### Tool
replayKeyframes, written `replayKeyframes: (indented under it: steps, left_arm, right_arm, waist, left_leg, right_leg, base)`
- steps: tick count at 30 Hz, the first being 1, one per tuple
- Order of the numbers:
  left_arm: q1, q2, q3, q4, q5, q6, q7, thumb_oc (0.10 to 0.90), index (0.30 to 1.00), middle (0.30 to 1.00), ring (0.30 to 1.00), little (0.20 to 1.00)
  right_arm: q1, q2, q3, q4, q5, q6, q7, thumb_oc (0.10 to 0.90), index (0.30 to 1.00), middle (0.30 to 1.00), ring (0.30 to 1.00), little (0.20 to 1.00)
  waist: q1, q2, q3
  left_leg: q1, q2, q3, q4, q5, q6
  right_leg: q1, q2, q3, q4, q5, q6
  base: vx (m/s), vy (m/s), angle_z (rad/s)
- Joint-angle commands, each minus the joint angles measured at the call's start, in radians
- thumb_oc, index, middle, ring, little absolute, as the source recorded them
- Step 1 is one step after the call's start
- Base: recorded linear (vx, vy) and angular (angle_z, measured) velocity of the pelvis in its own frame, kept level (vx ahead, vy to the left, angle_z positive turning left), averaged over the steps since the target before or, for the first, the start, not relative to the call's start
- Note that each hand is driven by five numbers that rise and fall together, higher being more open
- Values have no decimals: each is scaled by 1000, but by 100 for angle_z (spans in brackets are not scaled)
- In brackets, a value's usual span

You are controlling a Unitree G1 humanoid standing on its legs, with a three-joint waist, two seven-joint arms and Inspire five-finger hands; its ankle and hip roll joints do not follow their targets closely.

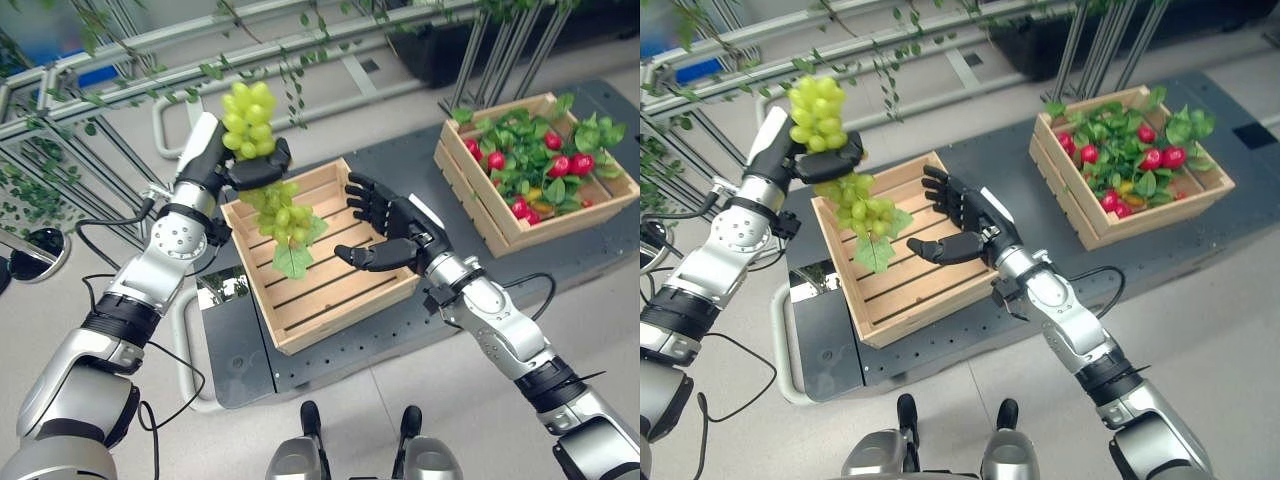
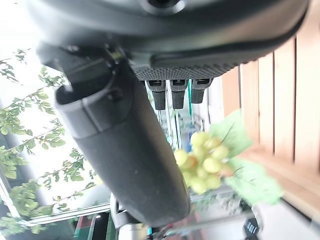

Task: Pick up the fruits from the basket on one side to the basket on the other side

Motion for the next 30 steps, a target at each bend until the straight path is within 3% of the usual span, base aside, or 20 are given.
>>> replayKeyframes:
  steps: [1,9,15,30]
  left_arm:
    - [-146,45,-22,-4,56,-121,50,400,300,300,300,300]
    - [-127,-5,-16,-85,78,-136,113,400,300,300,300,300]
    - [-111,-61,-26,-103,99,-157,111,400,300,300,300,300]
    - [-99,-85,-133,-94,166,-197,-36,400,300,300,300,300]
  right_arm:
    - [10,56,46,4,144,-32,87,800,900,900,900,900]
    - [6,128,51,65,272,64,116,800,900,900,900,900]
    - [-9,164,50,84,302,86,103,800,900,900,900,900]
    - [-96,184,78,76,253,10,39,800,900,900,900,900]
  waist:
    - [14,-1,-236]
    - [20,-3,-261]
    - [20,-9,-269]
    - [28,-15,-278]
  left_leg:
    - [32,-16,-4,1,-140,-33]
    - [39,-8,-6,1,-139,-29]
    - [43,-6,-11,1,-143,-29]
    - [42,-3,-18,1,-145,-24]
  right_leg:
    - [56,-30,-50,2,-92,-14]
    - [61,-24,-53,2,-92,-20]
    - [62,-20,-48,2,-94,-22]
    - [56,-18,-37,2,-93,-21]
  base:
    - [8,-58,1]
    - [-6,-13,0]
    - [0,0,0]
    - [0,0,0]
